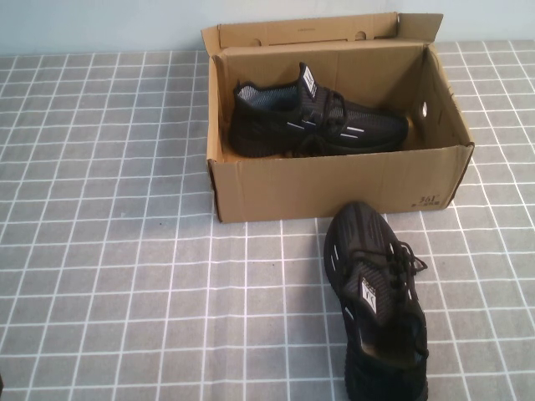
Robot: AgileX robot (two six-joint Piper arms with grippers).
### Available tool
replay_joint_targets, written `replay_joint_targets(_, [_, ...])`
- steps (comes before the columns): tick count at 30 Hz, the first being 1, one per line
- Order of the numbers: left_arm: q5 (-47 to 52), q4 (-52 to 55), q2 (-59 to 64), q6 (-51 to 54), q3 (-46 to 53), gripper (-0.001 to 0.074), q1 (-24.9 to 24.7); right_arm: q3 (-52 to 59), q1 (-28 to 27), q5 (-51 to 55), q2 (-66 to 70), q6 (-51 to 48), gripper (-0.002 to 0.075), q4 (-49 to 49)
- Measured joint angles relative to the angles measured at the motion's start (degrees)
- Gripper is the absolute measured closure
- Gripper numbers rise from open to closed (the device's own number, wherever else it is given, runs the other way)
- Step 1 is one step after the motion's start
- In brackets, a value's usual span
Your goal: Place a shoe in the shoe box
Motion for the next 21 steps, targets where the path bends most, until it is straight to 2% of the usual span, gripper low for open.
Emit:
replay_joint_targets(6, [0.0, 0.0, 0.0, 0.0, 0.0, 0.0736, 0.0, -14.29, 0.24, 5.47, 17.92, -9.54, 0.0742, -3.05])
replay_joint_targets(9, [0.0, 0.0, 0.0, 0.0, 0.0, 0.0736, 0.0, -19.65, 2.81, 4.8, 25.69, -10.93, 0.0742, -4.27])
replay_joint_targets(15, [0.0, 0.0, 0.0, 0.0, 0.0, 0.0736, 0.0, -28.73, 13.8, 3.52, 36.57, -14.62, 0.0742, -7.63])
replay_joint_targets(21, [0.0, 0.0, 0.0, 0.0, 0.0, 0.0736, 0.0, -35.7, 26.34, 9.14, 42.68, -23.99, 0.0742, -11.14])
